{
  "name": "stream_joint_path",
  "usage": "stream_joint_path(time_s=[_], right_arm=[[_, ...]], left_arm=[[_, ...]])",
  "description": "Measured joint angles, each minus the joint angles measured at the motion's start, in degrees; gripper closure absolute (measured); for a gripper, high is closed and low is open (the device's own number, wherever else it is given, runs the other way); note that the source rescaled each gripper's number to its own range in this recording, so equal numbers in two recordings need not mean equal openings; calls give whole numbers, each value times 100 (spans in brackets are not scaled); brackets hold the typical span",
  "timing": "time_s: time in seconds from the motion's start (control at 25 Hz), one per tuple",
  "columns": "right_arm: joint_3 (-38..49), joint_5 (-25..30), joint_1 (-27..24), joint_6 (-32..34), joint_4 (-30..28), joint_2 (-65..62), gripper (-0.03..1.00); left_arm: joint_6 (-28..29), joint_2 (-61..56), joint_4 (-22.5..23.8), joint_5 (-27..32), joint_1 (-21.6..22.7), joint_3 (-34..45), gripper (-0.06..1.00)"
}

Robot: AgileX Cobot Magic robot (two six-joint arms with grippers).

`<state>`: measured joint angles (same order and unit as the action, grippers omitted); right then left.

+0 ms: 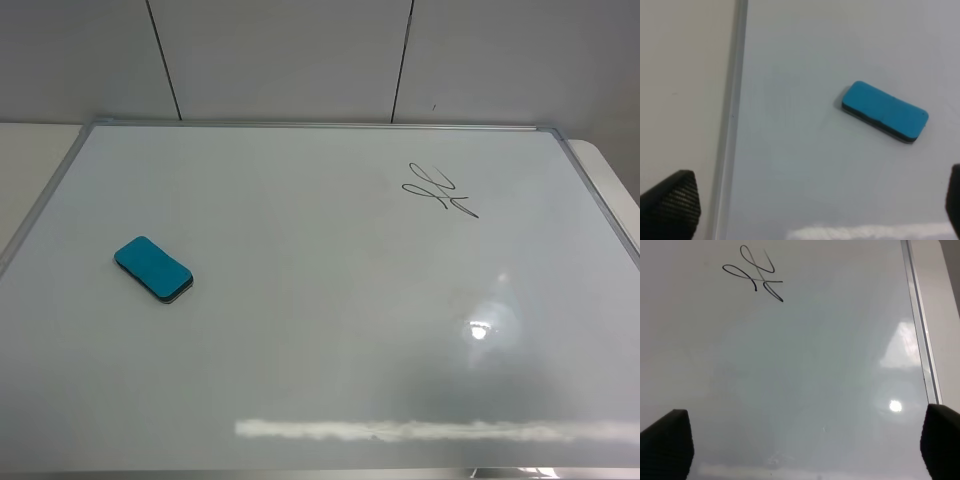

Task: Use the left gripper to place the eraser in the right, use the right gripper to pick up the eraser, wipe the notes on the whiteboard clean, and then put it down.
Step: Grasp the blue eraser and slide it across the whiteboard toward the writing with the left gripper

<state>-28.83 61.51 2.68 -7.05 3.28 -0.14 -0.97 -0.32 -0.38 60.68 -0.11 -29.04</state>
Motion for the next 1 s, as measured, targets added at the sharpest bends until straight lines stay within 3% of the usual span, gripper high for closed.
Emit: stream_joint_path(time_s=[0.56,0.76,0.88,0.96,1.0], right_arm=[[0,0,0,0,0,0,17],[0,0,0,0,0,0,17],[0,0,0,0,0,0,17],[0,0,0,0,0,0,17],[0,0,0,0,0,0,17]], left_arm=[[-42,27,6,-25,0,-8,-5],[-79,1269,-159,-220,0,-364,-3],[-302,2620,-363,-338,0,-700,11],[-607,3531,-622,-515,0,-947,30],[-901,4008,-817,-646,0,-1084,45]])
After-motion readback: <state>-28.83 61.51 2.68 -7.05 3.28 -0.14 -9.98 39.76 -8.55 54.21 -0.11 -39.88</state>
